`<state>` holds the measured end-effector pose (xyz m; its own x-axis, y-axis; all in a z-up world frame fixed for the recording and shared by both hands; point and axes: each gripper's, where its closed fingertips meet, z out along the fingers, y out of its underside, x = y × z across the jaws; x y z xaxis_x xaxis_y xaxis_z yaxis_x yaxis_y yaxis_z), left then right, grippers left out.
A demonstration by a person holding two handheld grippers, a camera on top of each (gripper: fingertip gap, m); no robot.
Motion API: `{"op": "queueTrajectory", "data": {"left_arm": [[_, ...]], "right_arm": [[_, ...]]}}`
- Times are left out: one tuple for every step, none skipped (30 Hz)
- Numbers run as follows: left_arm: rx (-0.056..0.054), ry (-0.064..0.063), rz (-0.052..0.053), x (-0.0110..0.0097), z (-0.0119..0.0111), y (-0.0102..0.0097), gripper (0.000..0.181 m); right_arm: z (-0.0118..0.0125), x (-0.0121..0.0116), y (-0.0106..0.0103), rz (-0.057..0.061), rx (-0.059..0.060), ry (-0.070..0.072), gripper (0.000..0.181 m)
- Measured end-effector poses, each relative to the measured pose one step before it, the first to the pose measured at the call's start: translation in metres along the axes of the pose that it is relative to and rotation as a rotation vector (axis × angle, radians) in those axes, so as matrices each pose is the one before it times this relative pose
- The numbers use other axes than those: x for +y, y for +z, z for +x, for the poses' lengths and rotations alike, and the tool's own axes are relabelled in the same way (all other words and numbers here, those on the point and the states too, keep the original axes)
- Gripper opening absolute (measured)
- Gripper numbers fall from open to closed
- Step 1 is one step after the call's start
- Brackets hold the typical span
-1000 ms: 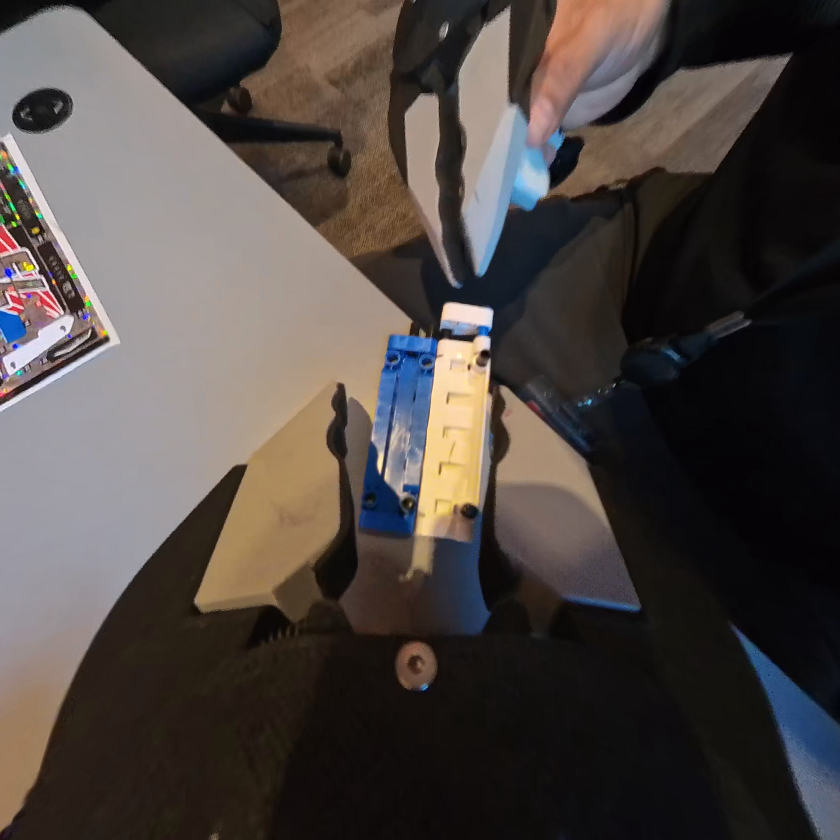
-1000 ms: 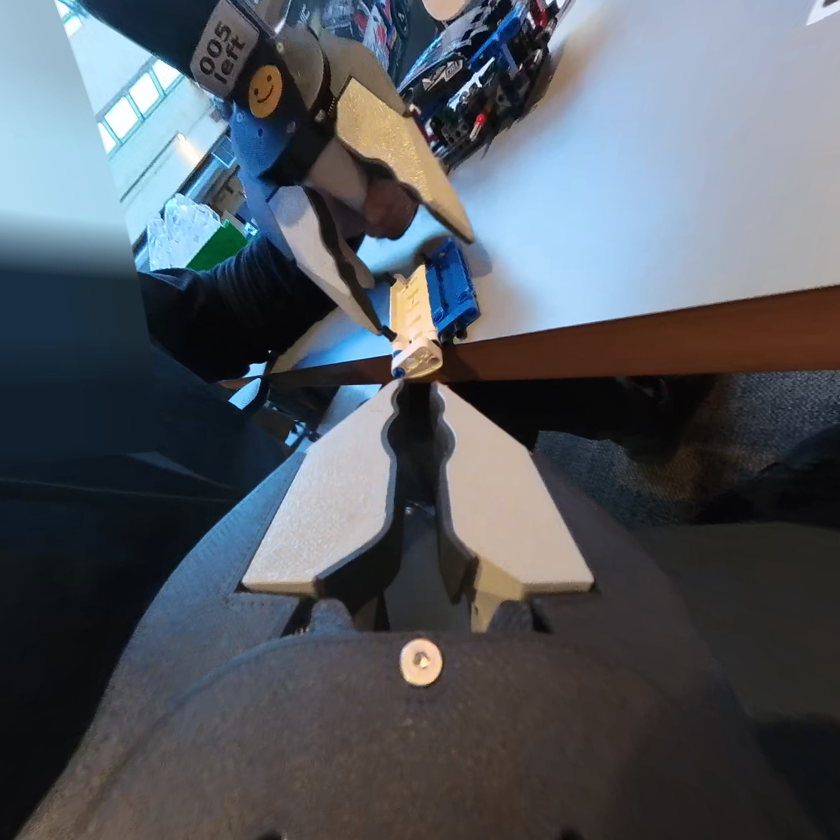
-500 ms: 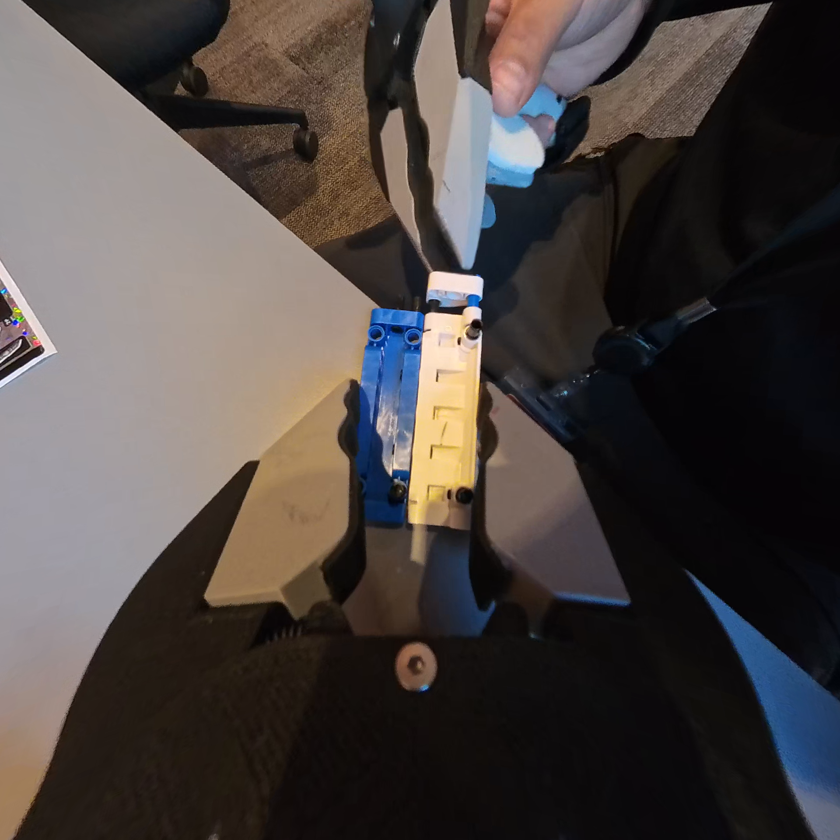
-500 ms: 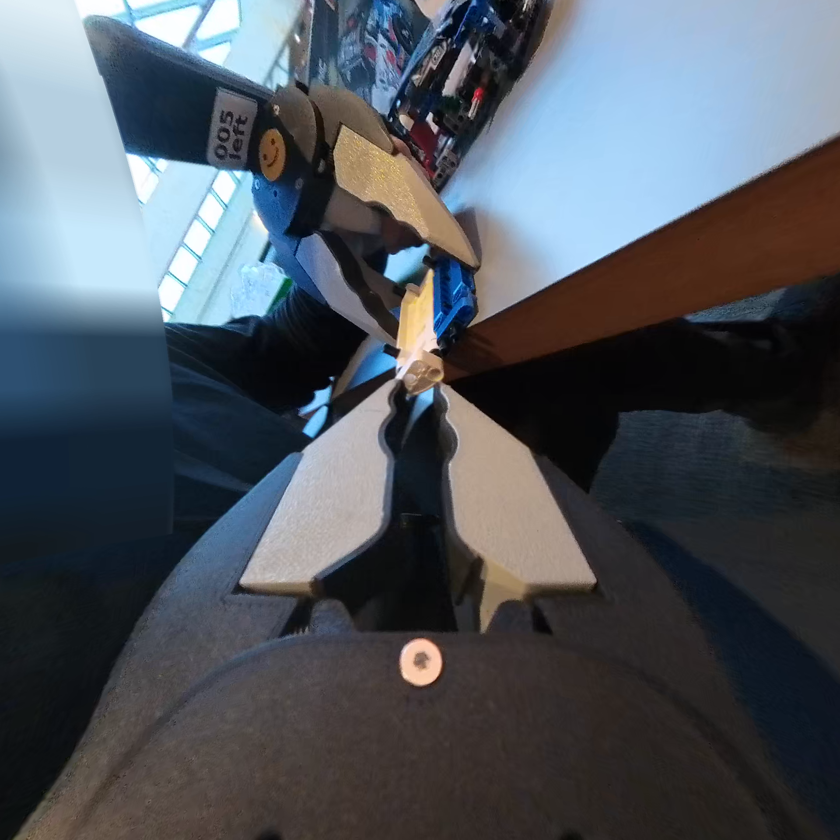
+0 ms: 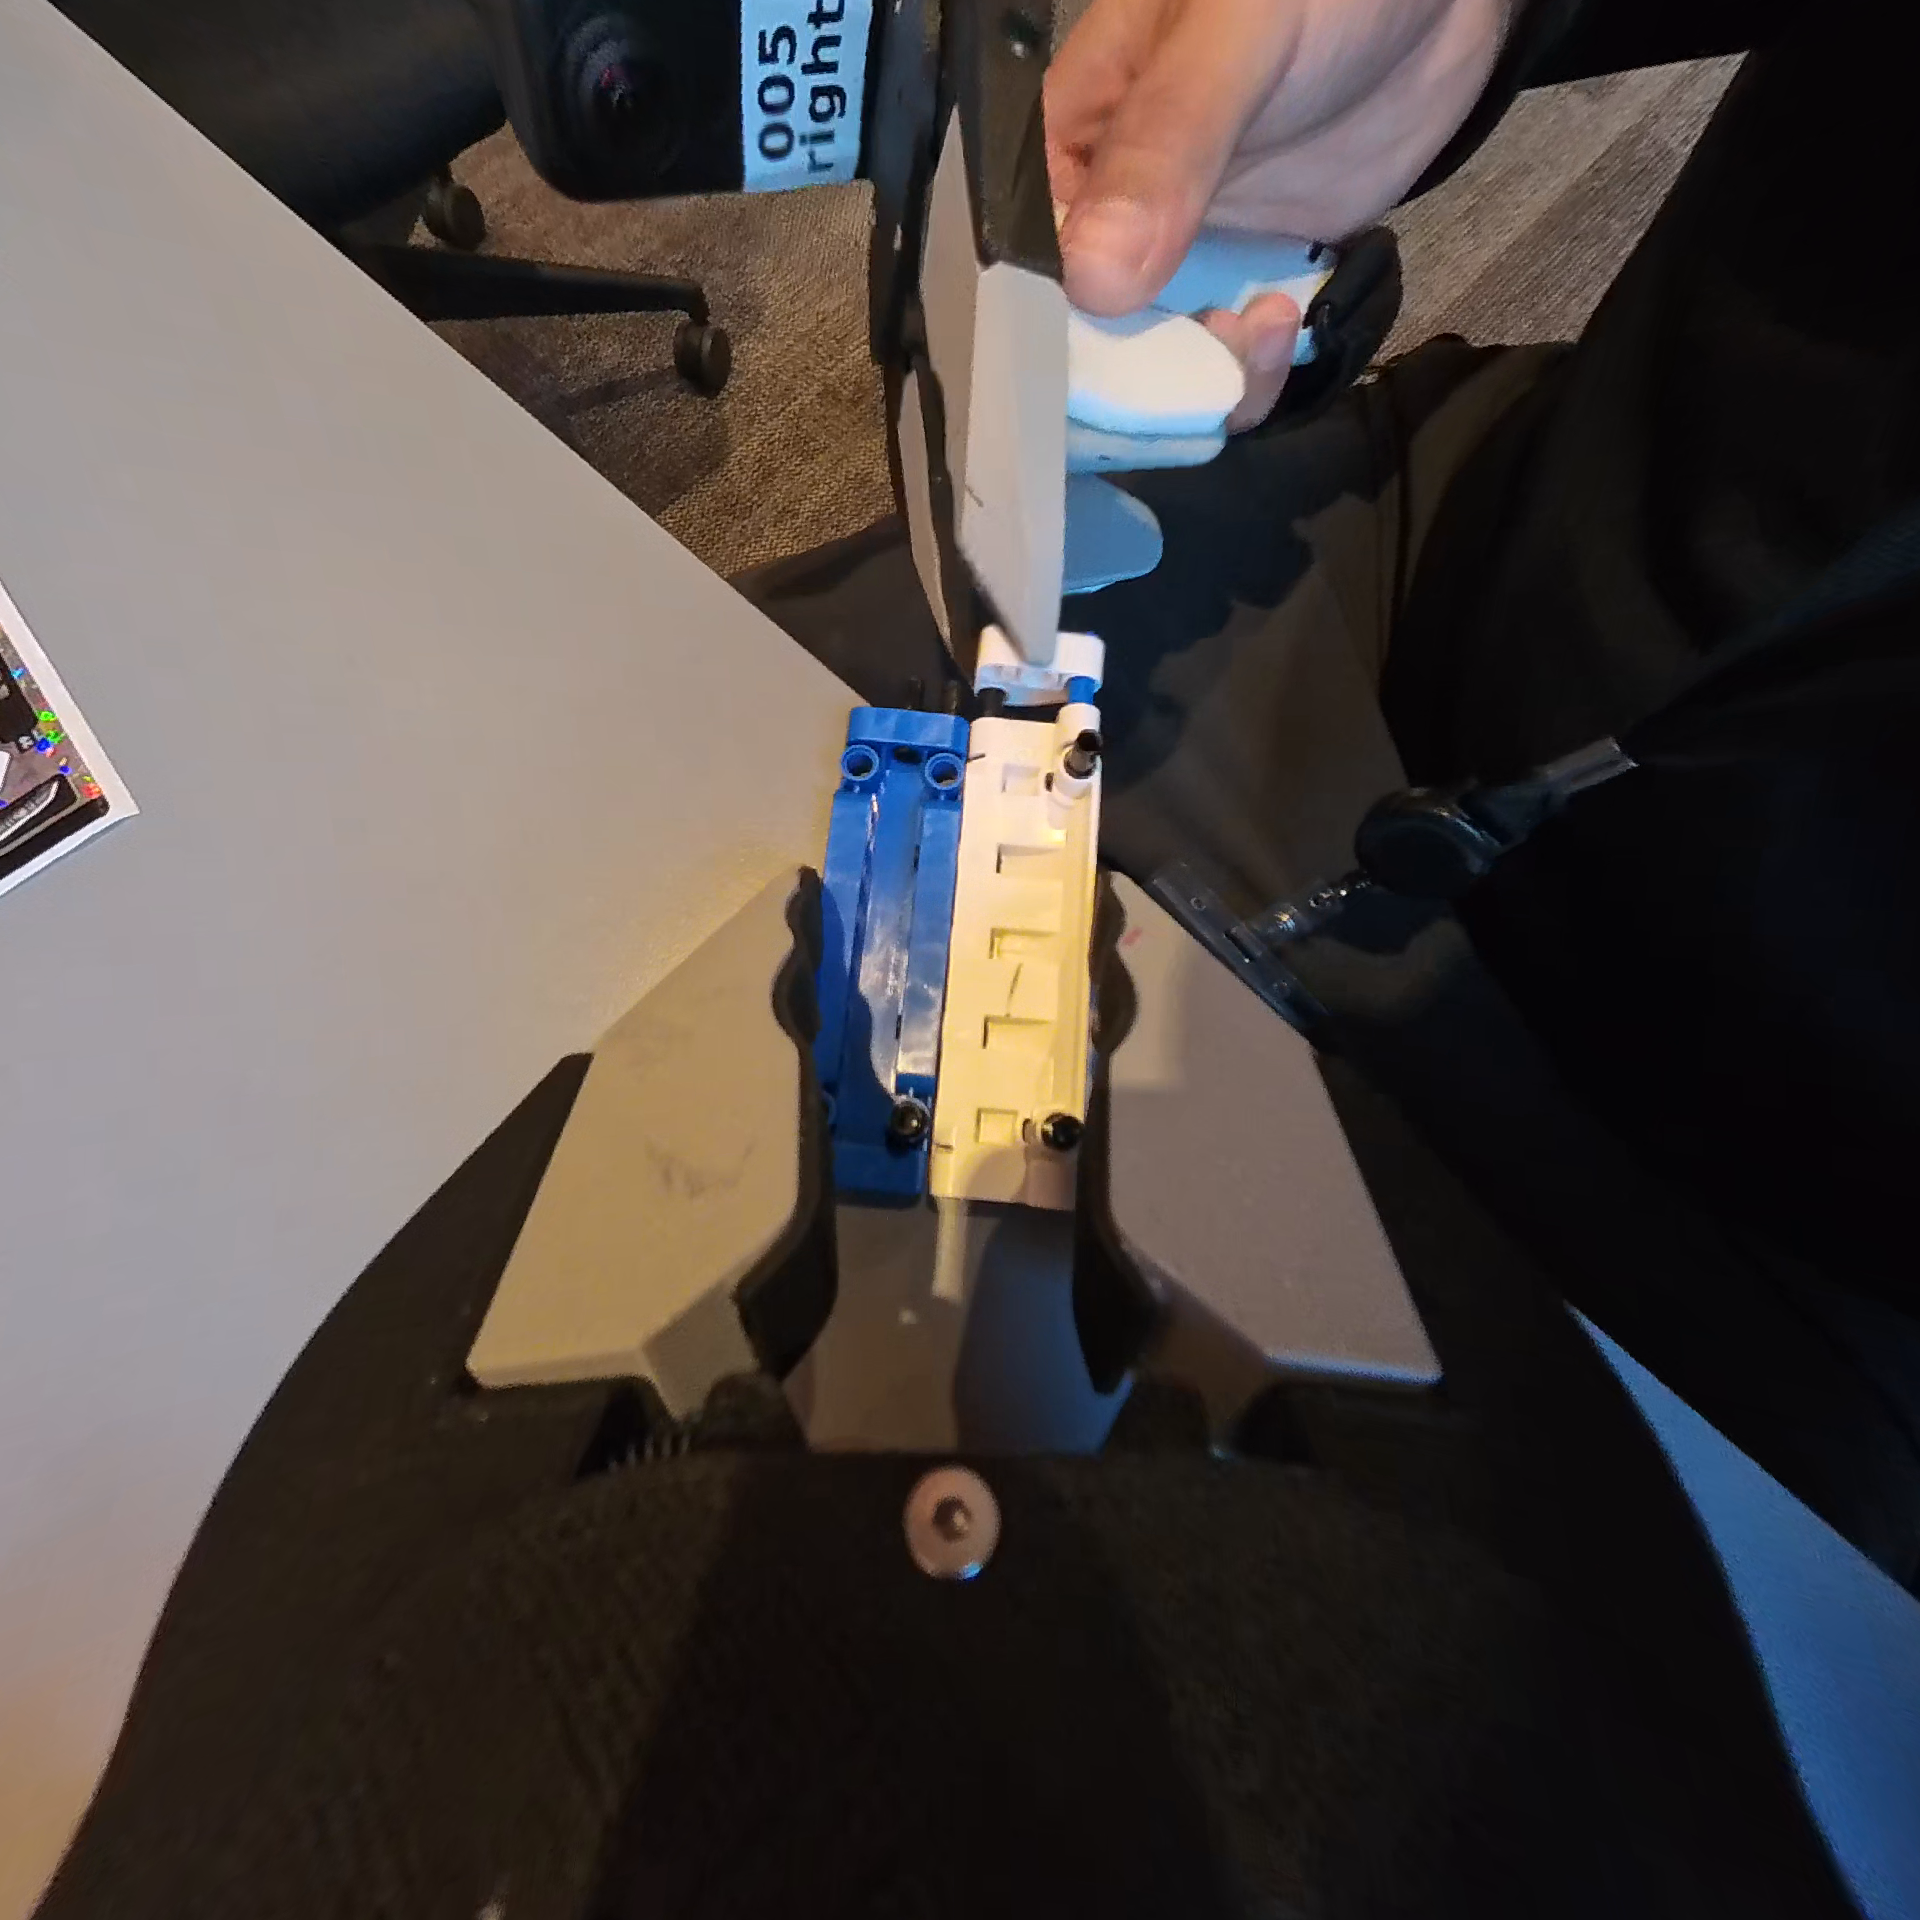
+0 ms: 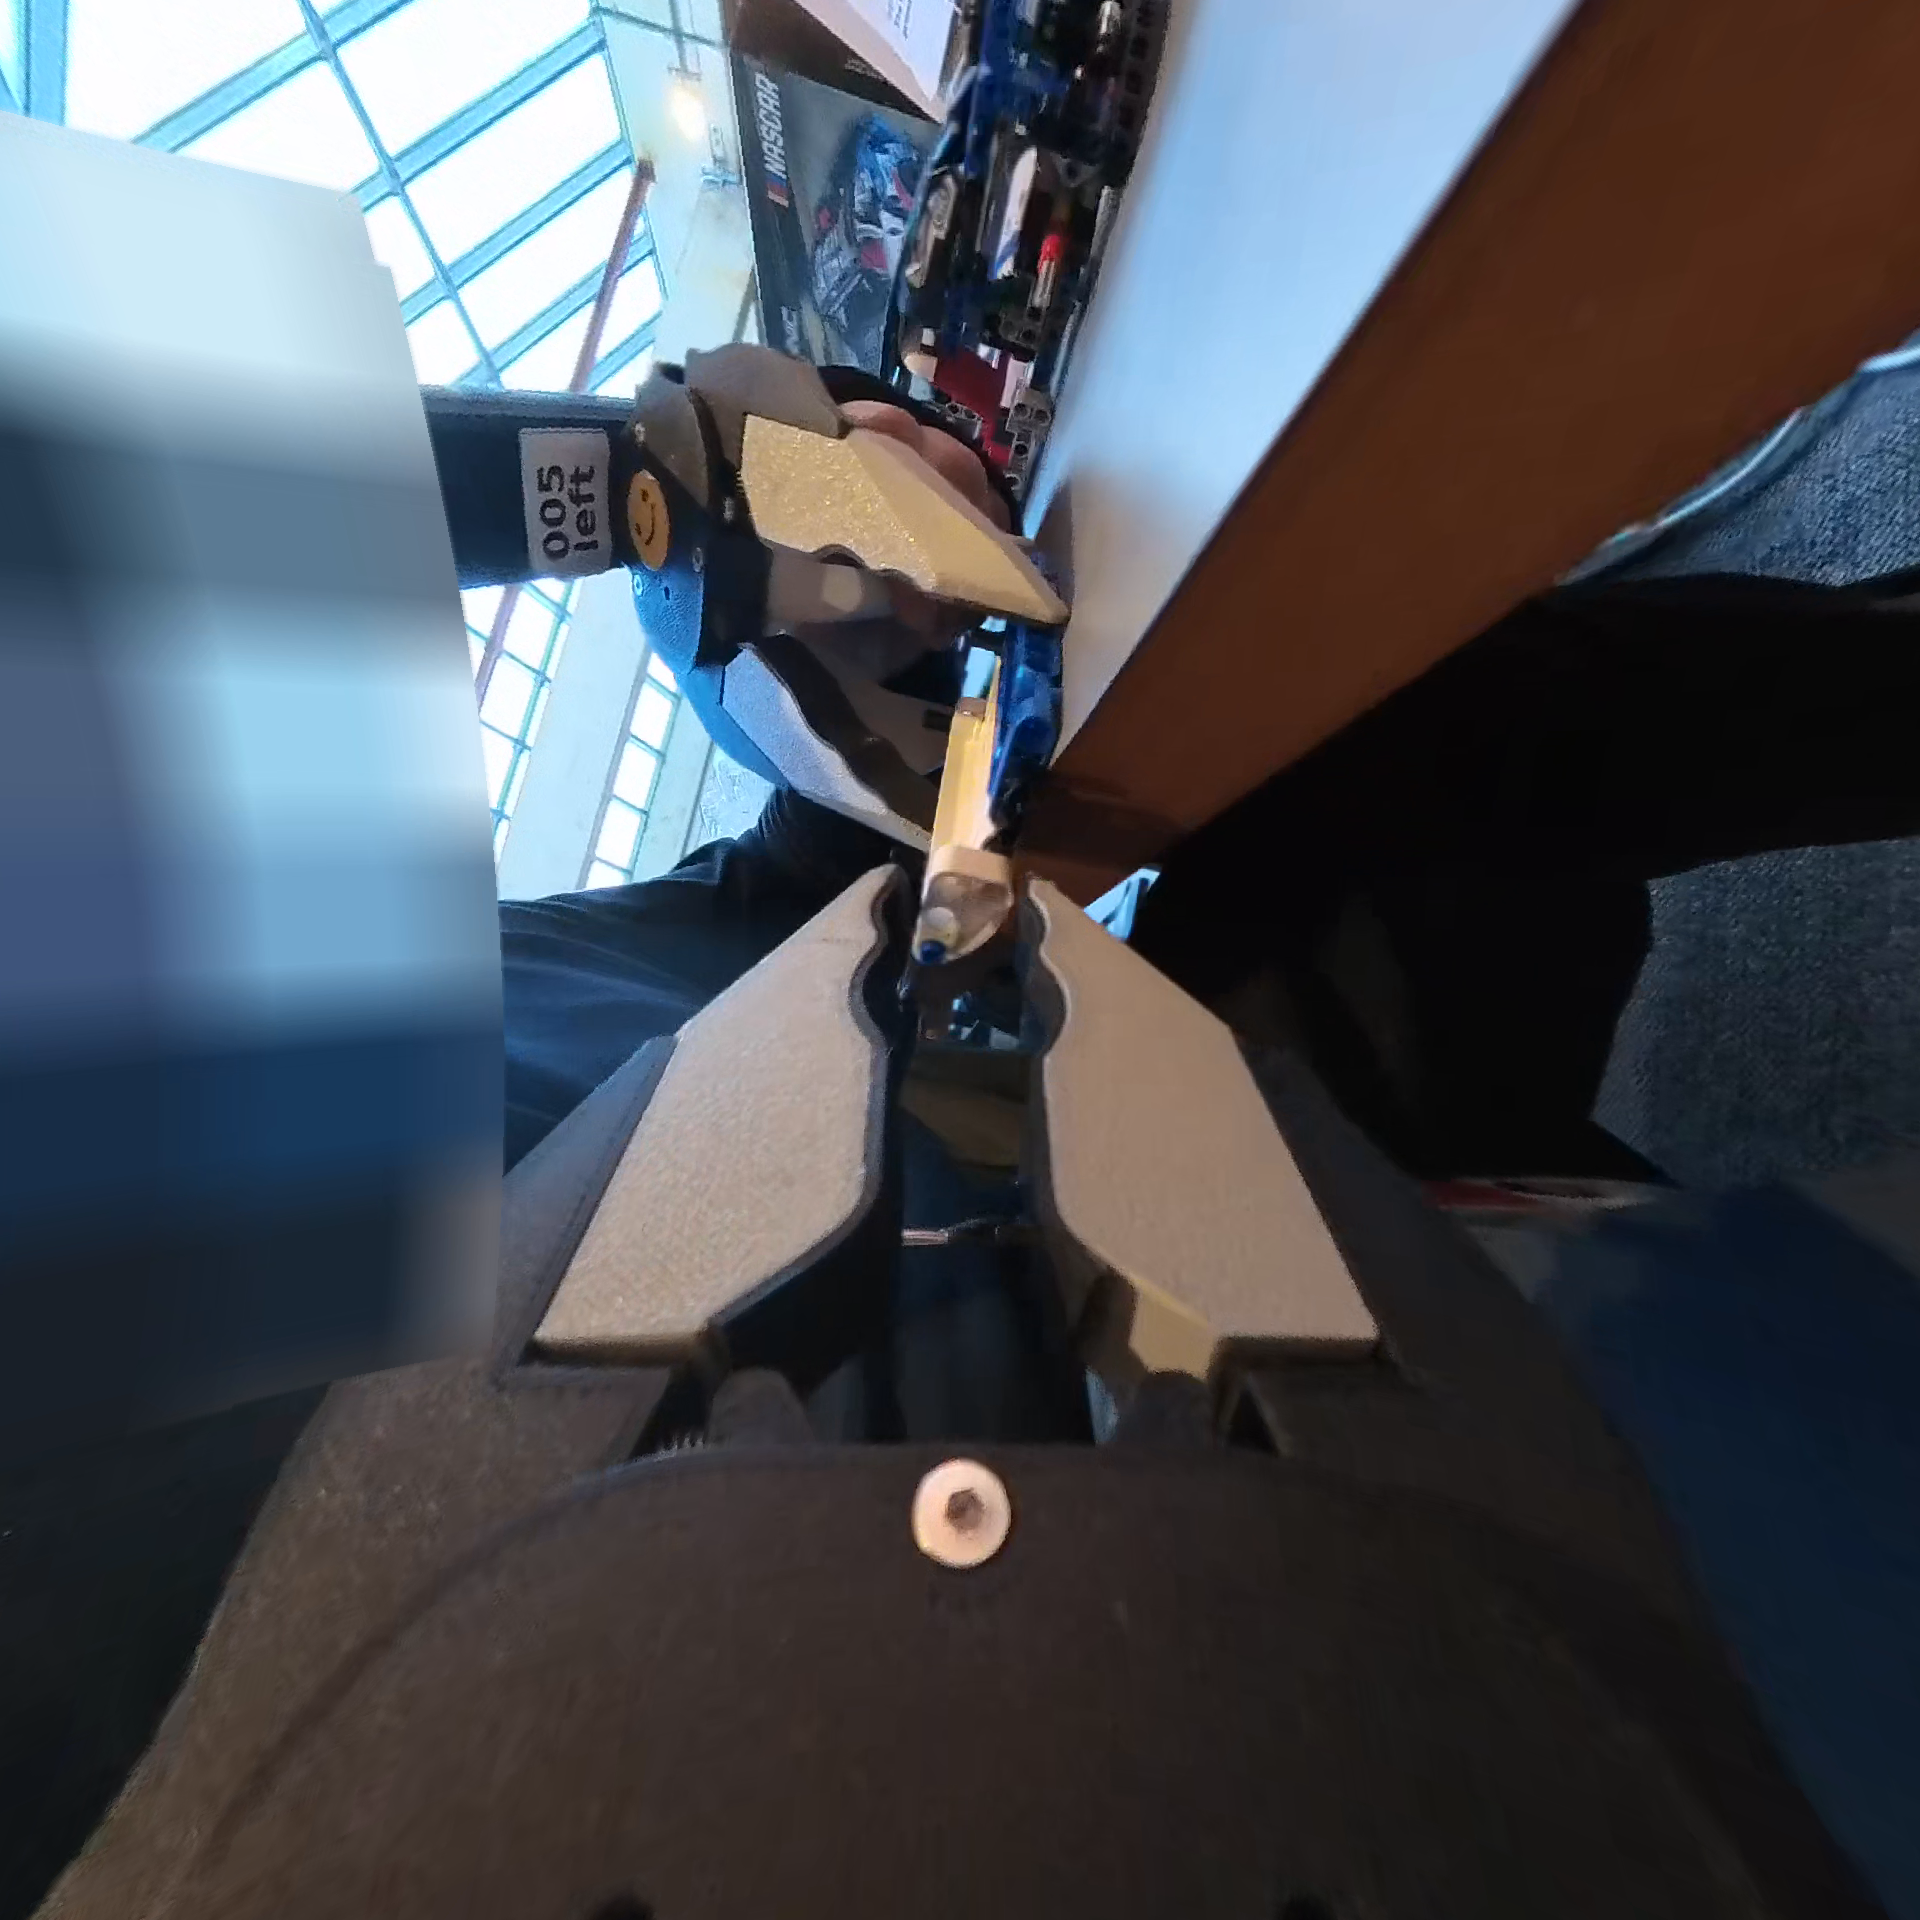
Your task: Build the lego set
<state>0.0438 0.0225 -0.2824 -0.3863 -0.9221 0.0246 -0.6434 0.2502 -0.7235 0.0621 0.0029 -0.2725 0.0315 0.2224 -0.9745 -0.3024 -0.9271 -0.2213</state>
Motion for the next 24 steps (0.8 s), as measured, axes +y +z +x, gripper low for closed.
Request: {"op": "queueTrajectory", "data": {"left_arm": [[0.0006, 0.0031, 0.0025, -0.00003, 0.00002, -0.00002, 0.049], [0.0041, -0.0001, 0.0036, 0.00009, 0.00031, -0.00009, 0.049], [0.0064, -0.0026, 0.0036, -0.00001, 0.00032, -0.00002, 0.049], [0.0019, 0.0016, 0.0008, 0.00012, 0.00013, -0.00004, 0.049], [0.0012, 0.001, -0.0001, 0.00001, 0.0001, -0.00001, 0.049], [0.0031, -0.0013, 0.0011, -0.00006, 0.00016, -0.00005, 0.049], [0.0023, -0.0005, 0.0002, 0.00007, -0.00001, -0.00011, 0.049], [0.0009, 0.0007, -0.0001, 0.00002, 0.00007, -0.00001, 0.049], [0.0002, 0.0001, 0.0002, 0.0, -0.00006, -0.00002, 0.049], [-0.0003, 0.0002, 0.0001, -0.00002, -0.00006, 0.00001, 0.049], [-0.0002, 0.0, 0.0, -0.00002, 0.00006, 0.00003, 0.049], [0.0001, -0.0004, 0.0001, 0.00001, -0.00006, -0.00003, 0.049], [-0.0005, -0.0005, 0.0001, -0.00015, -0.00007, 0.00001, 0.049], [-0.0002, 0.0, -0.0002, 0.00003, -0.00003, -0.00001, 0.049], [0.0001, -0.0007, 0.0002, 0.00001, -0.00007, 0.00011, 0.049], [-0.0009, 0.0002, 0.0, -0.00003, -0.00005, 0.00003, 0.049], [-0.0017, 0.0003, -0.0001, -0.00004, -0.00008, 0.00006, 0.049], [-0.0018, -0.0007, -0.0002, -0.00017, -0.00001, 0.00021, 0.049], [-0.0015, 0.0004, -0.0004, -0.00003, 0.00008, 0.00023, 0.049], [-0.0007, 0.0015, -0.0008, 0.00004, 0.00006, 0.00004, 0.049], [0.0015, -0.0019, 0.0005, -0.00005, -0.00002, 0.00014, 0.048], [-0.0005, 0.0002, -0.0006, 0.00006, 0.00001, -0.00001, 0.049], [-0.0002, -0.0031, -0.0006, 0.00005, 0.00002, 0.00013, 0.048], [-0.0015, -0.002, 0.0005, -0.00009, 0.00003, 0.00006, 0.048]], "right_arm": [[0.00035, 0.00002, -0.00003, 0.0041, -0.0112, 0.0217, 0.015], [-0.00027, 0.00025, -0.00003, 0.006, -0.0162, 0.0264, 0.015], [-0.00021, 0.00053, -0.00001, 0.0051, -0.0147, 0.0196, 0.014], [-0.00016, 0.00035, -0.00008, 0.0052, -0.01, 0.0127, 0.015], [-0.00005, 0.00011, -0.0001, 0.004, -0.0043, 0.0048, 0.015], [-0.00001, 0.00014, -0.00003, 0.0003, 0.0002, -0.0014, 0.015], [-0.00006, 0.00025, 0.00009, -0.0024, 0.0015, -0.0013, 0.015], [-0.00008, 0.00028, -0.00026, -0.0032, 0.0007, -0.0015, 0.015], [-0.00002, 0.00028, -0.00066, -0.0019, -0.0003, -0.0024, 0.015], [-0.00006, 0.00021, -0.00099, 0.0015, -0.0013, 0.0002, 0.015], [-0.00009, 0.00019, -0.00117, 0.0036, -0.0026, 0.0028, 0.015], [0.0, 0.00019, -0.00126, 0.0047, -0.0025, 0.0026, 0.014], [-0.00005, -0.00013, -0.00081, 0.0052, -0.0011, 0.0013, 0.014], [0.00006, -0.00007, -0.0001, 0.0032, 0.0015, -0.002, 0.014], [-0.00004, 0.00004, 0.00015, 0.0004, 0.0038, -0.0048, 0.013], [0.00003, 0.0, 0.00002, -0.0009, 0.0041, -0.0049, 0.013], [0.00005, 0.00014, -0.00014, -0.0009, 0.0042, -0.0056, 0.014], [-0.00003, 0.00003, -0.00007, 0.0001, 0.0052, -0.0083, 0.014], [-0.00003, 0.00011, -0.00007, 0.0018, 0.0062, -0.0102, 0.013], [0.00001, 0.00026, 0.00009, 0.0031, 0.0048, -0.007, 0.013], [0.00005, 0.00028, 0.00018, 0.0034, 0.0027, -0.0017, 0.013], [0.00026, 0.00042, 0.00014, 0.0043, 0.0043, -0.0023, 0.013], [0.00014, 0.00036, 0.00013, 0.0029, 0.0052, -0.0038, 0.013], [0.00009, 0.00029, 0.00002, 0.0012, 0.0043, -0.0042, 0.013]]}}
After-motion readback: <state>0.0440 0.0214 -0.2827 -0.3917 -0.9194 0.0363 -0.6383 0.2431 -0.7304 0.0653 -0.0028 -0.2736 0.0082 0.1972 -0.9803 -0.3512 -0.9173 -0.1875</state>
